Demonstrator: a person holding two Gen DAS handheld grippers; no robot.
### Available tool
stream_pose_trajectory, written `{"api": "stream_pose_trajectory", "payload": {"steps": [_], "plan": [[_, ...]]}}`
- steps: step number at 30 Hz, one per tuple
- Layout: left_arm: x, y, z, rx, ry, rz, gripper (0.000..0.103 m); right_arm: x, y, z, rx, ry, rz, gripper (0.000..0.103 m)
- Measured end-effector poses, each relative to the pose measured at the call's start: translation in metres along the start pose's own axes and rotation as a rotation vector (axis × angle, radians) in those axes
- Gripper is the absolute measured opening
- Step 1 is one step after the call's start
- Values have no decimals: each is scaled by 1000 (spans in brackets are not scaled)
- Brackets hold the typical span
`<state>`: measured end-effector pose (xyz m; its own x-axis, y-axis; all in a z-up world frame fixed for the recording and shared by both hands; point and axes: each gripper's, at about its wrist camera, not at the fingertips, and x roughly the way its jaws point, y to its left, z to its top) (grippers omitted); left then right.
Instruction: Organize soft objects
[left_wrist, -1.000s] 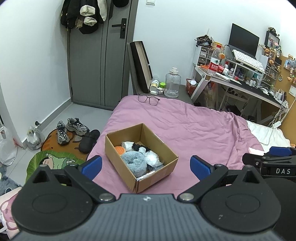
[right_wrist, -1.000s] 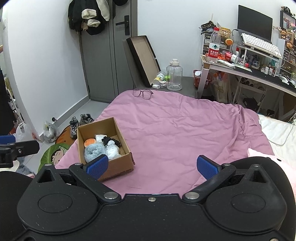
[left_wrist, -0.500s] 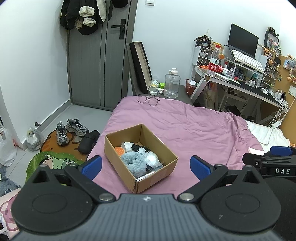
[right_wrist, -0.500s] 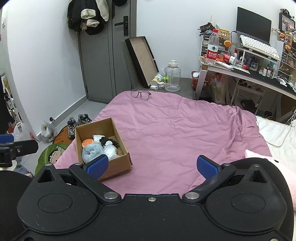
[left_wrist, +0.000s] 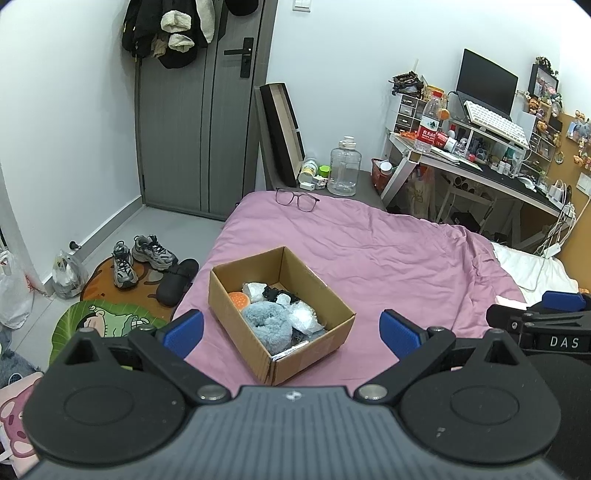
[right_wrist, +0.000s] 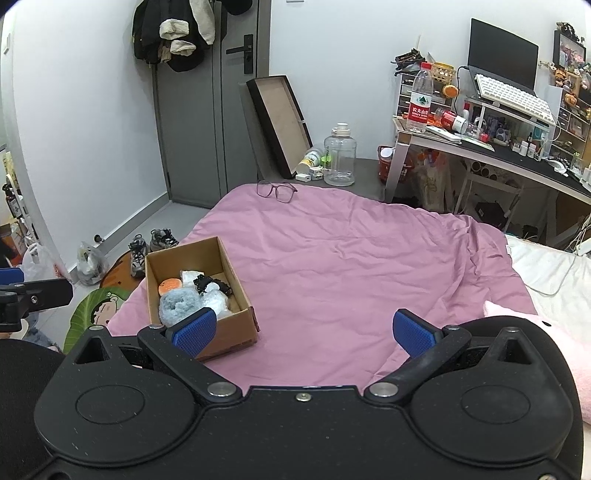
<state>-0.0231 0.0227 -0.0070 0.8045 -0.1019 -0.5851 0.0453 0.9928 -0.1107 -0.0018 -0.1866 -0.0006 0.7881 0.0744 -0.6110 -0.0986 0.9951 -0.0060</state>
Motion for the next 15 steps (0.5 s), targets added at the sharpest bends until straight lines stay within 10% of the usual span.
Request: {"api": "stream_pose_trajectory", "payload": {"steps": [15], "plan": [[-1, -1, 2, -1, -1, 1, 101, 0, -1, 0, 5, 2, 10, 103]]}}
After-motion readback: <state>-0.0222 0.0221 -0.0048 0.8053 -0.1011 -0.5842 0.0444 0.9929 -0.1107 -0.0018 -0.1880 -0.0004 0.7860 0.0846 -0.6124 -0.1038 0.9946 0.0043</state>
